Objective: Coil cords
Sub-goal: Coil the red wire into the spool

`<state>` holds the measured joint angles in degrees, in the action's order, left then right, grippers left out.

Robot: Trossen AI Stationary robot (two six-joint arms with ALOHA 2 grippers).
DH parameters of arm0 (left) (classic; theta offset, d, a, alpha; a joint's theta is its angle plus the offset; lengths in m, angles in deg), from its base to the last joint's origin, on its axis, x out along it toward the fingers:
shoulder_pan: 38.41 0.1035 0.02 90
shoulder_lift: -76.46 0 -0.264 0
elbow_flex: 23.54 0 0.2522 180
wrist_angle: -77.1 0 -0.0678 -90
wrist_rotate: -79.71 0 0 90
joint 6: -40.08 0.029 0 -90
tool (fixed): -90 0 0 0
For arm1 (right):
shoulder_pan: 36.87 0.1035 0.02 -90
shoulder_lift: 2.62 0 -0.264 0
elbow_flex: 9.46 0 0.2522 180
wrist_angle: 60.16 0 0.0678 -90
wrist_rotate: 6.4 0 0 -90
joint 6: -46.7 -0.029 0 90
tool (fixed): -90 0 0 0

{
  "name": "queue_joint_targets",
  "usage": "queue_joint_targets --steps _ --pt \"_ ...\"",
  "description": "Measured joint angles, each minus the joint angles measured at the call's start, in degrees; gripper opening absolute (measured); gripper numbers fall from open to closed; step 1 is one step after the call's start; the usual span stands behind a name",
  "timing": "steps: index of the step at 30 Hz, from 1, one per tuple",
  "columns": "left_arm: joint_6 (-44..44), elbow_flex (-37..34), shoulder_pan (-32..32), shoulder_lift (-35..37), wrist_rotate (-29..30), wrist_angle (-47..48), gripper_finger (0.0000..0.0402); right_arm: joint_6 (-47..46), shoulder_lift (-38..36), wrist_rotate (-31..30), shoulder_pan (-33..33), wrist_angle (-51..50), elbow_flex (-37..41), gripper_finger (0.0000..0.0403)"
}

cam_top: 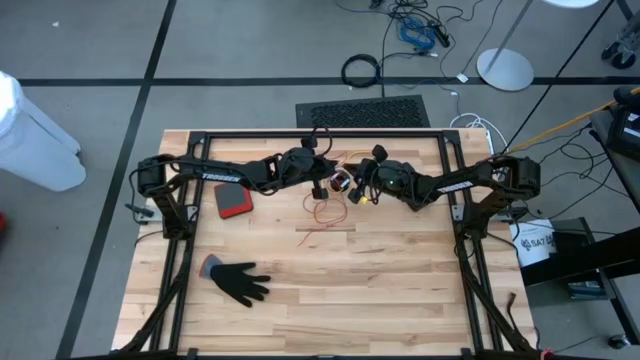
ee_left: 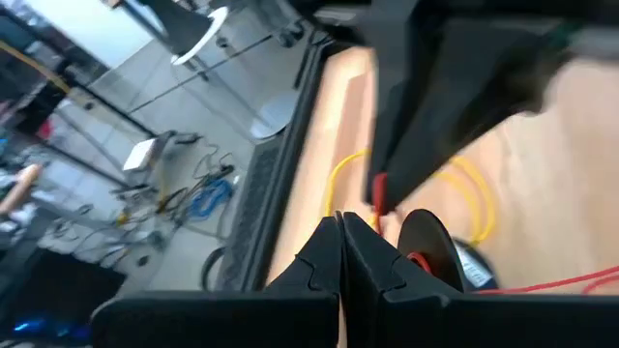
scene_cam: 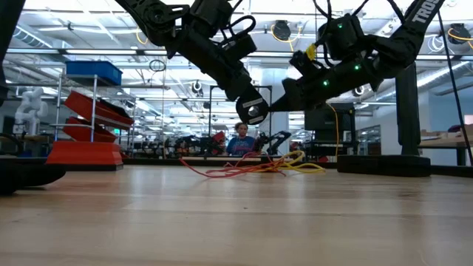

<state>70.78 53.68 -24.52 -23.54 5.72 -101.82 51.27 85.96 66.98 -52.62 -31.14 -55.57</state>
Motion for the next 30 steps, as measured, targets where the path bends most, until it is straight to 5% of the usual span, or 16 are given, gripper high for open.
queue_joint_targets --steps 14,30 --pt "4.92 -0.07 -0.06 -0.01 7.57 -2.28 0.0 0.61 0.02 3.44 1.91 -3.1 -5.57 0.0004" --pt "6.04 -0.07 0.12 -0.11 8.67 -7.63 0.0 -1.36 0.02 10.13 2.93 -3.87 -8.07 0.0004"
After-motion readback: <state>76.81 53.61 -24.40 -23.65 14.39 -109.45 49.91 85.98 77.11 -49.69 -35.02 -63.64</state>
